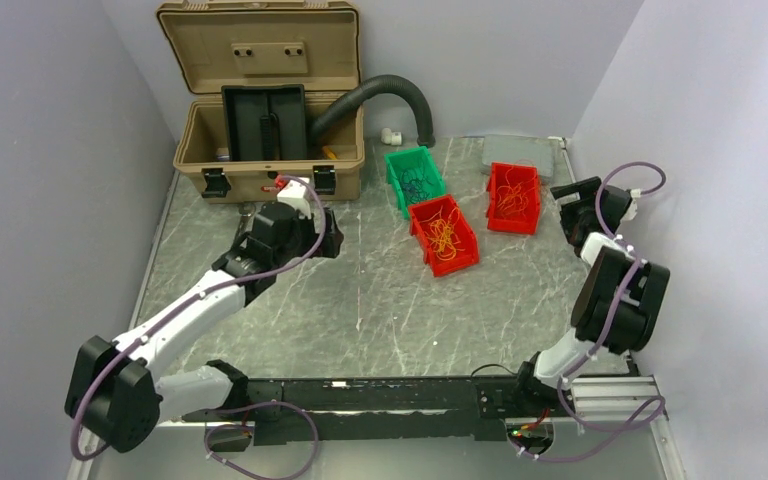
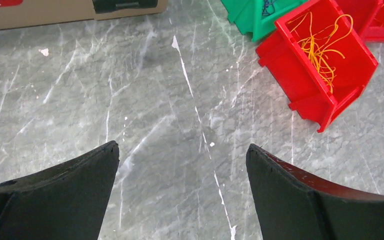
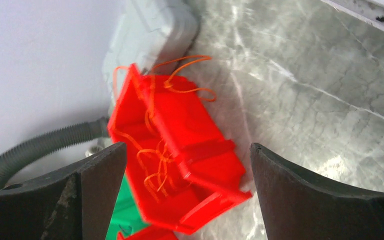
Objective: Untangle the cables
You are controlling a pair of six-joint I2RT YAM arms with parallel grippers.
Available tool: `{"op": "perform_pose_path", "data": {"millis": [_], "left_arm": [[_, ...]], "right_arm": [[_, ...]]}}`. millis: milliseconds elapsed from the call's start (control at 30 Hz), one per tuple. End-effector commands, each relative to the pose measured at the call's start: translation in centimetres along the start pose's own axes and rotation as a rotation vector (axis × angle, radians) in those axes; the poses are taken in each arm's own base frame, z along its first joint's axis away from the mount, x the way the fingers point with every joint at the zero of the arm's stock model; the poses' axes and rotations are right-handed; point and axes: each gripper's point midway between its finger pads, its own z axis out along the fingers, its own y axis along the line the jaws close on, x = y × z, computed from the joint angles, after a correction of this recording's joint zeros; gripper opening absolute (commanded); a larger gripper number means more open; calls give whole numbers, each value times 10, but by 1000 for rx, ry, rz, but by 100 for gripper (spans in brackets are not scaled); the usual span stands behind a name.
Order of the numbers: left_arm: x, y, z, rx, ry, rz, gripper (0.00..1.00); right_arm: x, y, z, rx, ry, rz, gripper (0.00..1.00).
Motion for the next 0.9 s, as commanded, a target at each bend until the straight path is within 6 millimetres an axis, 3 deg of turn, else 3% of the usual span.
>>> {"op": "perform_pose_path", "data": {"millis": [0, 267, 500, 633, 733, 867], "left_arm": [[-32, 0, -22, -1, -139, -13, 99], [-22, 12, -45, -22, -182, -68, 99], [-18, 22, -53, -66, -182, -68, 100], [-17, 22, -52, -63, -181, -75, 99], [-18, 21, -50, -61, -178, -73, 99], [-18, 21, -50, -63, -173, -66, 100]], "right_arm": [[-17, 13, 34, -97, -59, 164, 95], [-13, -1, 98, -109, -1, 286, 92], [-10, 2, 128, -131, 39, 321, 91], [2, 6, 130, -111, 54, 307, 87], [9, 10, 129, -124, 63, 305, 71], [7, 18, 125, -149, 63, 290, 39]]}}
